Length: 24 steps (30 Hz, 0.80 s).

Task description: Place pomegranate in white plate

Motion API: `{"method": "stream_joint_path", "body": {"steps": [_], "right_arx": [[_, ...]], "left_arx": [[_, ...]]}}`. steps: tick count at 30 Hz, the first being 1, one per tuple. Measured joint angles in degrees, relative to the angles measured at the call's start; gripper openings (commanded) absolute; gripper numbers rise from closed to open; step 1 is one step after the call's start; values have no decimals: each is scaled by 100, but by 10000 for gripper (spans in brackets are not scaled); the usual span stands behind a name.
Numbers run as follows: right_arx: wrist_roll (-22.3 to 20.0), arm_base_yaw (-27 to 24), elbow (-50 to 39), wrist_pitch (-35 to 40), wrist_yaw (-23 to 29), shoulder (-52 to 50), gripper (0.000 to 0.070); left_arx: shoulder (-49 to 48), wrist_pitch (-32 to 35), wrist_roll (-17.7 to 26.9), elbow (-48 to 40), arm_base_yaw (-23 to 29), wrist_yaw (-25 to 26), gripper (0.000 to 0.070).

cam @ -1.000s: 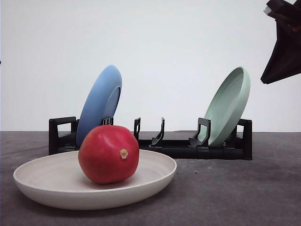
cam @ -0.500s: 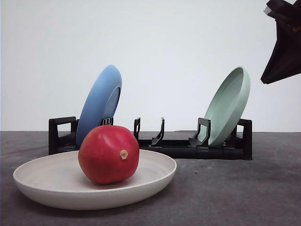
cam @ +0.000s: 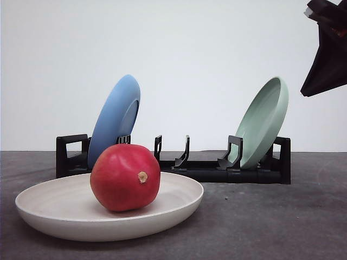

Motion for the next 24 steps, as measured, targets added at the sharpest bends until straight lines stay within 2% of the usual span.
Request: {"method": "stream_joint_path", "body": {"steps": [3,9,15,24], "right_arx": [[0,0,2,0,0,0,13],[0,0,0,0,2,0,13],[0,0,0,0,0,0,13],[0,0,0,2,0,0,13]], "left_arx": [[-384,123,50,-192,81,-1,0],[-839,88,428,-537,95,7,0],[-847,268,564,-766,93,9,0],[-849,273,1049,-766,93,9,0]]}}
